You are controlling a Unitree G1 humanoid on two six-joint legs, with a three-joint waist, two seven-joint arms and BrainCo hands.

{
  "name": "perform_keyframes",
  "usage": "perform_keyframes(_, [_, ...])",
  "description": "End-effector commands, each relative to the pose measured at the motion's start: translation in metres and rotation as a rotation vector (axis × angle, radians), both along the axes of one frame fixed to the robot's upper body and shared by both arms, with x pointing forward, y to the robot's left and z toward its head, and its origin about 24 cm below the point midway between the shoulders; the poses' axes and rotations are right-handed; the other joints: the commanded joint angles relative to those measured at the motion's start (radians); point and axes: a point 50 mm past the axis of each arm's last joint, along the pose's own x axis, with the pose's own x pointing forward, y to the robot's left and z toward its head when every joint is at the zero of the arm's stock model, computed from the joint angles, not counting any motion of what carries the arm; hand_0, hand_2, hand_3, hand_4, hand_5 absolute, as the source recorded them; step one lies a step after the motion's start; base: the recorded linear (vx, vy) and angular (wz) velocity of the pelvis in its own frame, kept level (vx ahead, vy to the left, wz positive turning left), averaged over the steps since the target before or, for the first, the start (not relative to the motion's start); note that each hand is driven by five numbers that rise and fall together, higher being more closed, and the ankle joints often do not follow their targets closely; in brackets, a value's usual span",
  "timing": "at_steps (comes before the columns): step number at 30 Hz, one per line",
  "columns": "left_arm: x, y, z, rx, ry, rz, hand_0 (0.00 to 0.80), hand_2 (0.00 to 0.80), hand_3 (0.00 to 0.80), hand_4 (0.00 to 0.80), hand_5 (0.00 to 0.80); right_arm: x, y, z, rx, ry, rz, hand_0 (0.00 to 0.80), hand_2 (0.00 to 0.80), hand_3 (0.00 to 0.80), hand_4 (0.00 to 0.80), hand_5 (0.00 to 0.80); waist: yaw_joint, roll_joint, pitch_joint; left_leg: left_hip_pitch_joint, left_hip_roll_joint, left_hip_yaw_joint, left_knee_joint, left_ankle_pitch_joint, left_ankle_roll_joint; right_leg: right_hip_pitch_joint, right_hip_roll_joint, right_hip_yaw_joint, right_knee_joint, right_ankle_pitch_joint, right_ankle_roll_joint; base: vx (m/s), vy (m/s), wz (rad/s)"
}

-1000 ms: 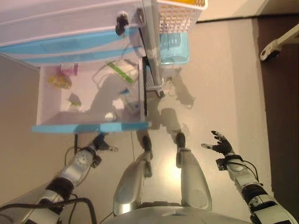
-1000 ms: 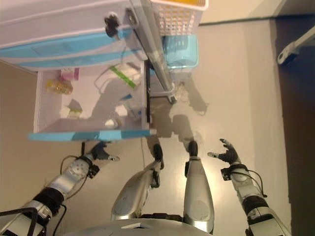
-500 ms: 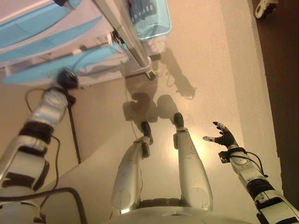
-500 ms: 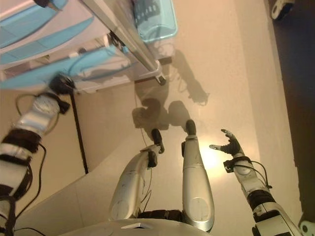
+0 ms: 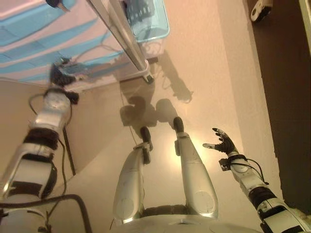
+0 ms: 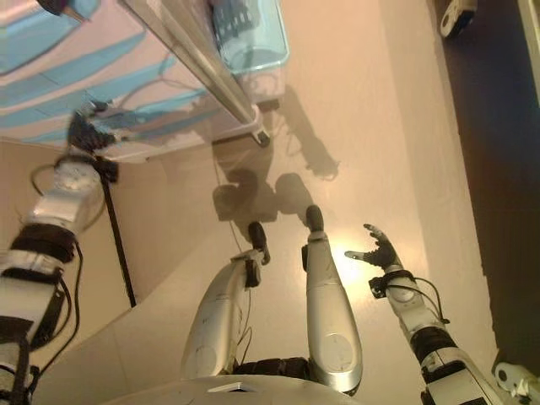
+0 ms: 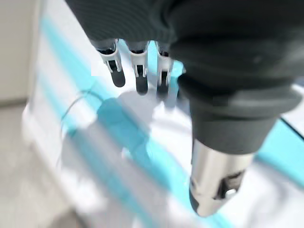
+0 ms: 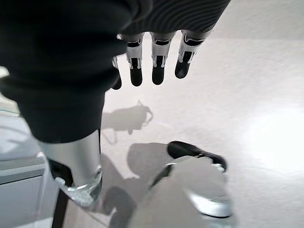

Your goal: Open the drawer and pick up the medicine

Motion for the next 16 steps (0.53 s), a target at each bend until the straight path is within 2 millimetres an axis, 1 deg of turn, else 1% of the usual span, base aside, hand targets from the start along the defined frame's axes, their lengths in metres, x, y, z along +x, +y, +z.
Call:
perform_keyframes(1, [-0.03,0.008,-0.04,-0.099,0.065,-0.054,0.0,0.0,0.0,0.0,0.0,-0.022,0.004,-0.014,0.073,0.035,-0.013,0.0,0.0,0.0,0.0,0.0,0.046,-0.026,-0.114,0.037,-0.086,-0.001,0.016,-0.083,0.056,0.1,-0.007,-0.027,-0.145,0.033,0.035,0.081,-0.039,0.11])
perform_keyframes(2, [-0.044,0.004,-0.064,-0.139,0.115,-0.061,0.0,0.0,0.0,0.0,0.0,-0.027,0.003,-0.018,0.075,0.057,-0.016,0.0,0.0,0.0,0.0,0.0,0.058,-0.027,-0.133,0.068,-0.091,-0.014,-0.008,-0.077,0.053,0.139,-0.012,-0.036,-0.164,0.031,0.036,0.092,-0.038,0.17])
perform_keyframes(3, [-0.053,0.002,-0.08,-0.159,0.159,-0.076,0.0,0.0,0.0,0.0,0.0,-0.031,0.001,-0.022,0.076,0.075,-0.014,0.0,0.0,0.0,0.0,0.0,0.065,-0.028,-0.147,0.093,-0.092,-0.023,-0.027,-0.073,0.051,0.169,-0.016,-0.043,-0.178,0.029,0.036,0.067,-0.029,0.18])
perform_keyframes(4, [-0.053,0.002,-0.08,-0.159,0.159,-0.076,0.0,0.0,0.0,0.0,0.0,-0.031,0.001,-0.022,0.076,0.075,-0.014,0.0,0.0,0.0,0.0,0.0,0.065,-0.029,-0.15,0.091,-0.093,-0.022,-0.03,-0.069,0.051,0.167,-0.017,-0.043,-0.181,0.032,0.036,0.113,-0.041,0.19])
perform_keyframes(5, [-0.072,0.002,-0.105,-0.234,0.218,-0.105,0.0,0.0,0.0,0.0,0.0,-0.041,-0.003,-0.029,0.082,0.113,-0.026,0.0,0.0,0.0,0.0,0.0,0.075,-0.032,-0.182,0.139,-0.092,-0.037,-0.064,-0.063,0.045,0.222,-0.017,-0.053,-0.202,0.024,0.034,0.114,-0.041,0.17])
perform_keyframes(7, [-0.085,-0.001,-0.123,-0.342,0.267,-0.12,0.0,0.0,0.0,0.0,0.0,-0.05,-0.007,-0.035,0.082,0.151,-0.038,0.0,0.0,0.0,0.0,0.0,0.08,-0.036,-0.219,0.18,-0.09,-0.046,-0.103,-0.054,0.041,0.264,-0.016,-0.062,-0.224,0.019,0.031,0.136,-0.042,0.2])
perform_keyframes(8, [-0.092,-0.003,-0.134,-0.367,0.296,-0.125,0.0,0.0,0.0,0.0,0.0,-0.055,-0.009,-0.038,0.081,0.172,-0.046,0.0,0.0,0.0,0.0,0.0,0.083,-0.036,-0.237,0.204,-0.087,-0.051,-0.124,-0.051,0.038,0.291,-0.016,-0.068,-0.237,0.016,0.029,0.134,-0.033,0.18])
perform_keyframes(9, [-0.102,-0.007,-0.146,-0.395,0.333,-0.125,0.0,0.0,0.0,0.0,0.0,-0.061,-0.011,-0.043,0.079,0.199,-0.056,0.0,0.0,0.0,0.0,0.0,0.086,-0.036,-0.258,0.23,-0.085,-0.056,-0.146,-0.046,0.035,0.32,-0.015,-0.074,-0.252,0.013,0.028,0.167,-0.043,0.17])
perform_keyframes(10, [-0.118,-0.012,-0.165,-0.416,0.403,-0.126,0.0,0.0,0.0,0.0,0.0,-0.071,-0.013,-0.049,0.076,0.243,-0.066,0.0,0.0,0.0,0.0,0.0,0.089,-0.038,-0.294,0.268,-0.078,-0.062,-0.182,-0.039,0.031,0.356,-0.012,-0.081,-0.27,0.01,0.026,0.162,-0.053,0.17])
perform_keyframes(12, [-0.134,-0.019,-0.183,-0.444,0.474,-0.116,0.0,0.0,0.0,0.0,0.0,-0.083,-0.016,-0.058,0.067,0.298,-0.076,0.0,0.0,0.0,0.0,0.0,0.094,-0.038,-0.331,0.306,-0.07,-0.071,-0.217,-0.03,0.025,0.393,-0.007,-0.091,-0.287,0.006,0.023,0.142,-0.052,0.24])
perform_keyframes(13, [-0.146,-0.024,-0.195,-0.456,0.528,-0.114,0.0,0.0,0.0,0.0,0.0,-0.091,-0.017,-0.063,0.063,0.337,-0.081,0.0,0.0,0.0,0.0,0.0,0.097,-0.037,-0.357,0.33,-0.065,-0.076,-0.24,-0.025,0.022,0.414,-0.005,-0.097,-0.294,0.002,0.022,0.129,-0.042,0.24])
perform_keyframes(15, [-0.16,-0.032,-0.21,-0.461,0.613,-0.135,0.0,0.0,0.0,0.0,0.0,-0.102,-0.017,-0.071,0.057,0.392,-0.09,0.0,0.0,0.0,0.0,0.0,0.1,-0.035,-0.393,0.367,-0.055,-0.081,-0.276,-0.015,0.018,0.445,0.0,-0.108,-0.303,-0.004,0.02,0.118,-0.04,0.16])
perform_keyframes(16, [-0.163,-0.033,-0.212,-0.46,0.636,-0.142,0.0,0.0,0.0,0.0,0.0,-0.105,-0.016,-0.073,0.057,0.404,-0.093,0.0,0.0,0.0,0.0,0.0,0.1,-0.034,-0.401,0.377,-0.053,-0.083,-0.285,-0.012,0.017,0.453,0.001,-0.11,-0.305,-0.006,0.02,0.066,-0.023,0.06])
